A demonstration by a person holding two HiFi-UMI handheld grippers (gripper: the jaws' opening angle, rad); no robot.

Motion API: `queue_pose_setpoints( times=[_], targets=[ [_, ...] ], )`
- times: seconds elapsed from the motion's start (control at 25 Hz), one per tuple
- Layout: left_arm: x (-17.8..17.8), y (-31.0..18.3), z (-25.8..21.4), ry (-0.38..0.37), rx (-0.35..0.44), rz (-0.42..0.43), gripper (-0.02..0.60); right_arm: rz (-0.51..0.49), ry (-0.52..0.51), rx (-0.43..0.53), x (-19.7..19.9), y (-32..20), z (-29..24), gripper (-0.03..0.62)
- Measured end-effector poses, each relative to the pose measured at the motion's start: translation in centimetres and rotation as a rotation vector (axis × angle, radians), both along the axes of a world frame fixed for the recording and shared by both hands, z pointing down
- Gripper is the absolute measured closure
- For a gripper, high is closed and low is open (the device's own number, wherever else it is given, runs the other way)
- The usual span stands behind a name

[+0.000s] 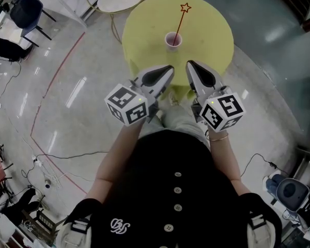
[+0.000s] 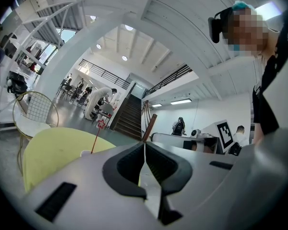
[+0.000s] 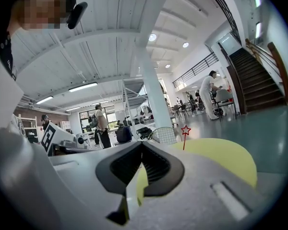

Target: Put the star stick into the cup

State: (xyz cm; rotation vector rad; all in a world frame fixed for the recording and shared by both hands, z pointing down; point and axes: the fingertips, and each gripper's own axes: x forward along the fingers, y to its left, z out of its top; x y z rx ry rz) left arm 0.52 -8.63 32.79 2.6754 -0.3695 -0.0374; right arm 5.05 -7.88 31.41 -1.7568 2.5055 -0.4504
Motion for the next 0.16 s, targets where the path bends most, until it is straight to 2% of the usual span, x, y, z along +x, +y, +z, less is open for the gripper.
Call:
queue_pose_setpoints(
  times=[0.16],
  targets=[
    [-0.11,0.36,0.38,-0.009,-0.007,0.007,0.563,-0.004,0.002,-0.004,-0.33,0.2,0.15,0.591]
  ],
)
